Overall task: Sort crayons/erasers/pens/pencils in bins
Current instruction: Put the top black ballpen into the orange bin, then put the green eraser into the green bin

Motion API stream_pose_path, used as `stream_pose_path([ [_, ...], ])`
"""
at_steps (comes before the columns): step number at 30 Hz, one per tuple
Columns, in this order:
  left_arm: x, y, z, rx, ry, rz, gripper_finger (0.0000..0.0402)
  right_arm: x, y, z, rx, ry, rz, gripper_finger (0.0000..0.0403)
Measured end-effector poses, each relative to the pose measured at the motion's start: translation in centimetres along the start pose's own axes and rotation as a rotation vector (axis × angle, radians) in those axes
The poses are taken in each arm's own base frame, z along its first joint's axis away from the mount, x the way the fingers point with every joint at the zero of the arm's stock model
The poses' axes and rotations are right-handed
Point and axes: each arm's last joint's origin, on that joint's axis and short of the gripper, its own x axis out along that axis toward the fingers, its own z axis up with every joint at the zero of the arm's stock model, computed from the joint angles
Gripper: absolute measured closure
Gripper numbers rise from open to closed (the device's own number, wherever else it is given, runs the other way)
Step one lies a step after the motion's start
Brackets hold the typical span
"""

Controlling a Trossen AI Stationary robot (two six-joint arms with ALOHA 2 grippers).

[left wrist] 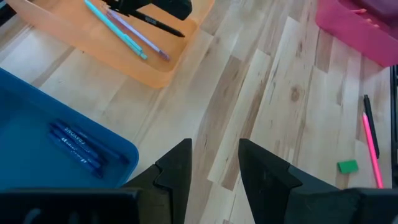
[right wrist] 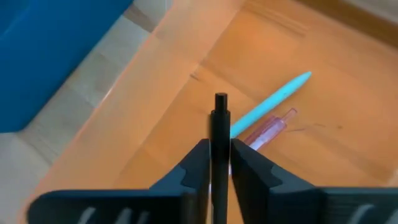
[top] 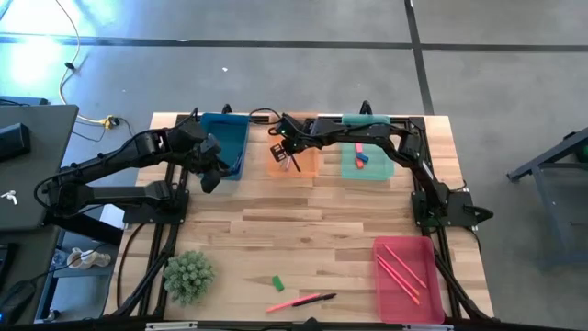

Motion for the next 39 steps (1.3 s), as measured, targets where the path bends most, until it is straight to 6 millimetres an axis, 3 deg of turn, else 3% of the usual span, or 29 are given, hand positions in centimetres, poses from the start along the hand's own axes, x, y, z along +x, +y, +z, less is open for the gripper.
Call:
stream_pose_path([
  [5, 0.0, 0.0, 0.0, 0.0, 0.0, 0.0, 0.0283, 0.1, -0.4, 0.2, 0.027, 0.031, 0.045, 0.03],
  [9, 0.0, 0.0, 0.0, 0.0, 0.001, 0.0, 0.0283, -1.0, -0.7, 0.8, 0.049, 0.051, 0.077, 0.0268],
  [14, 0.0, 0.0, -0.1, 0.015, 0.006, 0.0, 0.027, -4.8, -0.5, 1.8, 0.004, -0.045, 0.012, 0.0264],
  [21, 0.0, 0.0, 0.0, 0.06, 0.006, -0.008, 0.0221, -10.5, 0.8, 1.9, -0.076, -0.126, 0.037, 0.0275],
  [29, 0.1, -0.7, -0.2, 0.15, 0.014, -0.039, 0.0203, -14.6, 3.5, 0.1, -0.136, -0.192, 0.033, 0.0281],
  [39, 0.4, -2.5, -0.4, 0.244, 0.017, -0.125, 0.0206, -16.6, 6.9, -5.0, -0.193, -0.149, -0.074, 0.0282],
])
